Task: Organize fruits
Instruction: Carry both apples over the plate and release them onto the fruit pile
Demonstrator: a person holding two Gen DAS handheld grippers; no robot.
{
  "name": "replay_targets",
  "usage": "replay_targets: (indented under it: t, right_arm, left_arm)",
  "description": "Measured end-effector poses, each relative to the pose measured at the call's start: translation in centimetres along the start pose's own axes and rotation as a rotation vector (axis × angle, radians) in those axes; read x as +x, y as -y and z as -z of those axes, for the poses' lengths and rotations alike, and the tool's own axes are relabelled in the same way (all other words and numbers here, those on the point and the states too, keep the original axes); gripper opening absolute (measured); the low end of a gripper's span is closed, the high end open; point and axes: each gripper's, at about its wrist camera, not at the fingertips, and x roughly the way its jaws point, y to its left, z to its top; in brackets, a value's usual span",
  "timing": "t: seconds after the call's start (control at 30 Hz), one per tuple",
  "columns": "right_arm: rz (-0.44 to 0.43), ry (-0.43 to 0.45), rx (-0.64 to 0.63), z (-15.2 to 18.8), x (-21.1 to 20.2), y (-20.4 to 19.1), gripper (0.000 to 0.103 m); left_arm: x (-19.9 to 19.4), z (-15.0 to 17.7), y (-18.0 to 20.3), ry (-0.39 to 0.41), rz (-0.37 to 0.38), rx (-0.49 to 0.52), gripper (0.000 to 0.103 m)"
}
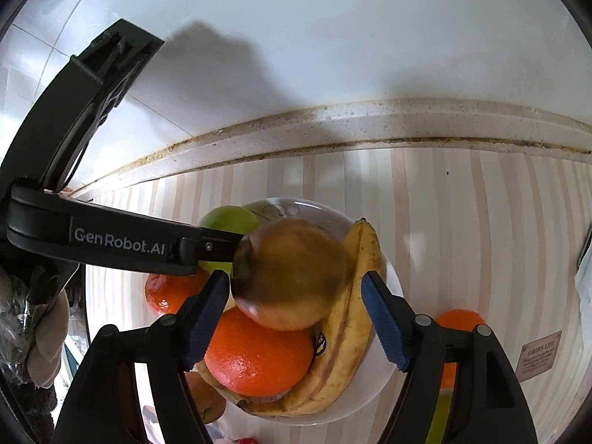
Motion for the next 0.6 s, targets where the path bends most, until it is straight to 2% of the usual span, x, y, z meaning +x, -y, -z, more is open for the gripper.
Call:
replay_targets:
  t: [0.13, 0.5, 0.6]
  right_arm:
    - [-0.008, 0.009, -0.014, 0.1, -0.6, -0.2, 0.076]
    - [-0.011, 0.028, -0.056, -0.2, -0.6, -0.7, 0.076]
    - [-0.017, 0.048, -0.035, -0.5, -1.3, -0.1, 0.076]
  left_arm:
    - [-0.2, 0.5, -0.5, -0.003, 0.021, -0.007, 0.062]
    - [0.2, 1.2, 0.2, 0.015, -0.009, -0.010, 0.064]
    - [-0.2, 1.5, 0.0, 0.023, 0.012, -0.013, 0.065]
